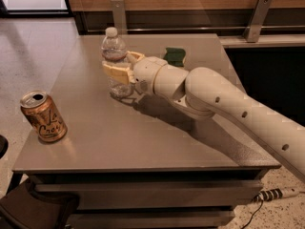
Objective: Place water bottle upright
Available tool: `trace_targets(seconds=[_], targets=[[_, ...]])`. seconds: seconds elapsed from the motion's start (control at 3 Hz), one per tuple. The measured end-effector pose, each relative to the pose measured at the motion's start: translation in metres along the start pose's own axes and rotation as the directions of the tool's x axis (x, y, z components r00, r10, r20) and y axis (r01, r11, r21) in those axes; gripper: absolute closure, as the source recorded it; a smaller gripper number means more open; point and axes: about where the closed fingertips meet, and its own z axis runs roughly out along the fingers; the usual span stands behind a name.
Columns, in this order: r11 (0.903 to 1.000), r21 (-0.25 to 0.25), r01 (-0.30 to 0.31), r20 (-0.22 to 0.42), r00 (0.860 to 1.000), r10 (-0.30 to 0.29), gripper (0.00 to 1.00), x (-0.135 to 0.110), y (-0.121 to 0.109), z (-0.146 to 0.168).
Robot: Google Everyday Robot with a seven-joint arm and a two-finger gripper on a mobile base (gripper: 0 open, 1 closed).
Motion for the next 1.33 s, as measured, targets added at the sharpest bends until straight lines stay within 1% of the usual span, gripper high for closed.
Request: trace_targets(seconds=[0.33,0.67,1.0,1.33], targets=[[1.0,0.0,0.0,0.0,1.0,0.0,0.76,-0.0012,0.0,0.0],[1.0,0.0,0.0,0.0,1.0,0.0,0.51,-0.0016,0.0,0.0],[1.0,0.0,0.0,0.0,1.0,0.0,0.2,-0.002,0.0001,0.0001],[1.0,0.0,0.0,0.0,1.0,0.0,0.01,-0.002,0.0001,0.0001]])
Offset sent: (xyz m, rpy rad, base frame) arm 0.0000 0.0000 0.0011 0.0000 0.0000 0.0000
